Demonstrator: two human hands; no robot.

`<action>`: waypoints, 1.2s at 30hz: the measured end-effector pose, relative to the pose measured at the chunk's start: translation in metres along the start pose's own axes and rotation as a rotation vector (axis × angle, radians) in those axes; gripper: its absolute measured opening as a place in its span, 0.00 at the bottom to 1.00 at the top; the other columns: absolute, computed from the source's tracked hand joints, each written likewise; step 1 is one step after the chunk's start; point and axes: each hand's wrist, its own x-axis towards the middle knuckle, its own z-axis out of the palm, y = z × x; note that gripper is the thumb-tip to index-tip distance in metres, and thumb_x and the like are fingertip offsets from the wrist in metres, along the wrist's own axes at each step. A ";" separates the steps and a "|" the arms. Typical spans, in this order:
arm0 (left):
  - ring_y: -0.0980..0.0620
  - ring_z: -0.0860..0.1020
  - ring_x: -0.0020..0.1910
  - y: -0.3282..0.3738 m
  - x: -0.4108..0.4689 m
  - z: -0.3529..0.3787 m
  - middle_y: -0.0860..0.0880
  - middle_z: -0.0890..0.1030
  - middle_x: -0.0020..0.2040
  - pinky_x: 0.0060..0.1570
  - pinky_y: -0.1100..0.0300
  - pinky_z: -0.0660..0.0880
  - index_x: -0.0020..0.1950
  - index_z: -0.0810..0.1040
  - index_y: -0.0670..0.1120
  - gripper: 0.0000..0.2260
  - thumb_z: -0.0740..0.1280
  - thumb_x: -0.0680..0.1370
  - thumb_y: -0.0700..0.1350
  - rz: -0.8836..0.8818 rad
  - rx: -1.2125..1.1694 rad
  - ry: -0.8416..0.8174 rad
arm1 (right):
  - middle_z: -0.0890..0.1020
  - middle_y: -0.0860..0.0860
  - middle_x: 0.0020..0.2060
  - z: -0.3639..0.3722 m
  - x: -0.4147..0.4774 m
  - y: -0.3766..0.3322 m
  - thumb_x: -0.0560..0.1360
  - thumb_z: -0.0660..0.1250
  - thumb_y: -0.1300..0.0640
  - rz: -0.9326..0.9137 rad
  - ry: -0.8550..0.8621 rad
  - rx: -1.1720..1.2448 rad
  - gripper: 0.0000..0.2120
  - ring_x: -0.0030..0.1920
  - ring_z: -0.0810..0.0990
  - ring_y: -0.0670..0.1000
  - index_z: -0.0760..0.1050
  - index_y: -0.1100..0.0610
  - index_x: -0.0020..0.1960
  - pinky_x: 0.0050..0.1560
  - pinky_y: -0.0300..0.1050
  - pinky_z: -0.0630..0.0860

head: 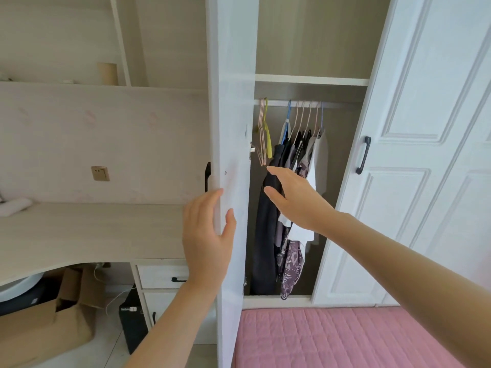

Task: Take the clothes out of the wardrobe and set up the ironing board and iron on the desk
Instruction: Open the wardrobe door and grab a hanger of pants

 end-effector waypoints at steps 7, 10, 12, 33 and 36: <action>0.43 0.73 0.64 0.033 0.005 0.040 0.48 0.80 0.61 0.65 0.45 0.70 0.58 0.80 0.45 0.12 0.69 0.75 0.43 0.360 0.256 -0.198 | 0.65 0.50 0.73 -0.009 -0.007 0.038 0.81 0.56 0.47 0.084 -0.031 -0.032 0.25 0.71 0.67 0.52 0.57 0.52 0.76 0.68 0.47 0.64; 0.44 0.74 0.66 0.039 0.012 0.071 0.48 0.79 0.62 0.65 0.50 0.69 0.61 0.80 0.46 0.16 0.72 0.73 0.45 0.270 0.263 -0.323 | 0.65 0.50 0.73 -0.009 -0.003 0.056 0.81 0.55 0.48 0.119 -0.037 -0.048 0.24 0.72 0.65 0.52 0.58 0.53 0.75 0.69 0.46 0.63; 0.45 0.74 0.66 0.036 0.021 0.096 0.48 0.79 0.63 0.65 0.54 0.65 0.62 0.79 0.46 0.16 0.72 0.74 0.45 0.193 0.253 -0.380 | 0.66 0.51 0.73 -0.008 0.004 0.070 0.81 0.55 0.48 0.150 -0.043 -0.053 0.24 0.72 0.66 0.52 0.58 0.53 0.75 0.69 0.47 0.63; 0.46 0.77 0.61 -0.061 0.106 0.333 0.45 0.77 0.62 0.55 0.53 0.76 0.67 0.70 0.44 0.16 0.64 0.80 0.45 -0.266 0.207 -0.649 | 0.74 0.58 0.62 0.047 0.212 0.218 0.80 0.59 0.53 0.178 -0.026 -0.206 0.19 0.64 0.71 0.58 0.67 0.62 0.68 0.63 0.53 0.71; 0.47 0.77 0.61 -0.071 0.106 0.346 0.46 0.77 0.63 0.56 0.54 0.75 0.68 0.70 0.45 0.16 0.63 0.80 0.44 -0.261 0.200 -0.643 | 0.70 0.58 0.68 0.064 0.234 0.228 0.80 0.60 0.52 0.142 -0.007 -0.243 0.23 0.72 0.63 0.58 0.63 0.61 0.72 0.69 0.55 0.66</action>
